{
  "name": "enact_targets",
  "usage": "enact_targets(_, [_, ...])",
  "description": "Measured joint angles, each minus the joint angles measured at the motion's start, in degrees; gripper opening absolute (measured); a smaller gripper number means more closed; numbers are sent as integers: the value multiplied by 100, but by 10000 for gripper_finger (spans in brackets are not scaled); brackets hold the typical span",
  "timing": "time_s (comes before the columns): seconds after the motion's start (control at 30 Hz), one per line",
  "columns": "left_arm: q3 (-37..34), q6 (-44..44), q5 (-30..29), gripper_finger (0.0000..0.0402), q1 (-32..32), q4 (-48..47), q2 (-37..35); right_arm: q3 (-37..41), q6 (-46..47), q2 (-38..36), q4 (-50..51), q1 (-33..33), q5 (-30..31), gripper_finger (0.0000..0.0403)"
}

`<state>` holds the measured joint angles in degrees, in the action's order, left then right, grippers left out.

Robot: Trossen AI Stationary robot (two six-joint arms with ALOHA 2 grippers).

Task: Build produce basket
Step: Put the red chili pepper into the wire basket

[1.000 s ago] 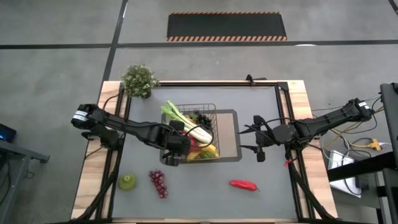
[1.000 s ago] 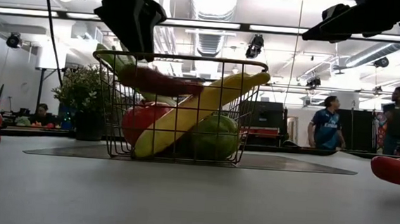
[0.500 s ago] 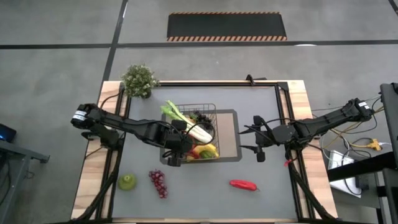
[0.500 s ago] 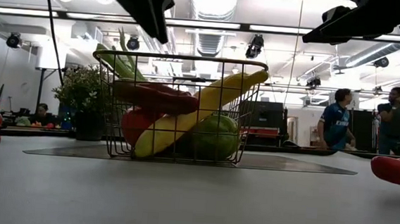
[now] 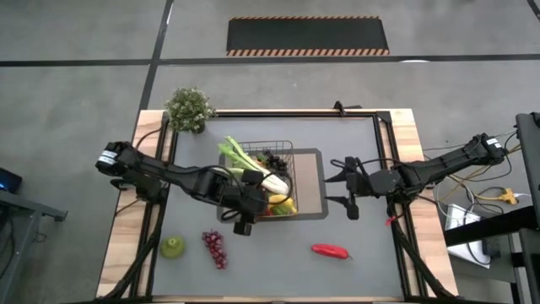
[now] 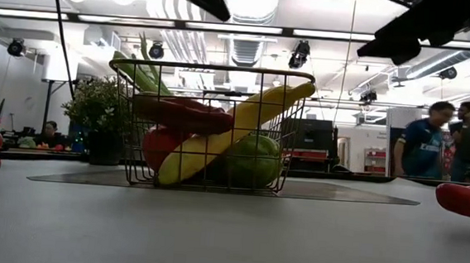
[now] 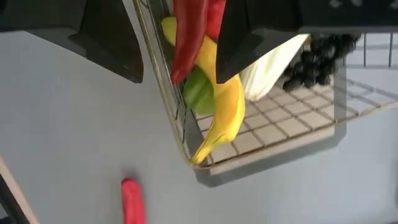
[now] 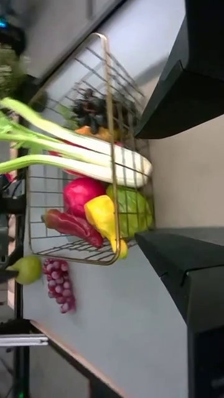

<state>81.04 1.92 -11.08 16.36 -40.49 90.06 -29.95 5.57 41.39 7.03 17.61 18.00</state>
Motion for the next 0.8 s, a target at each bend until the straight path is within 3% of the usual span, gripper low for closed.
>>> enact_targets(0.33, [-220, 871, -7, 184, 222, 778, -8, -112, 1257, 626, 292, 303, -486, 269])
enact_targets(0.8, [-1008, 1108, -6, 184, 266, 1727, -512, -1534, 2591, 2483, 1763, 1745, -499, 249])
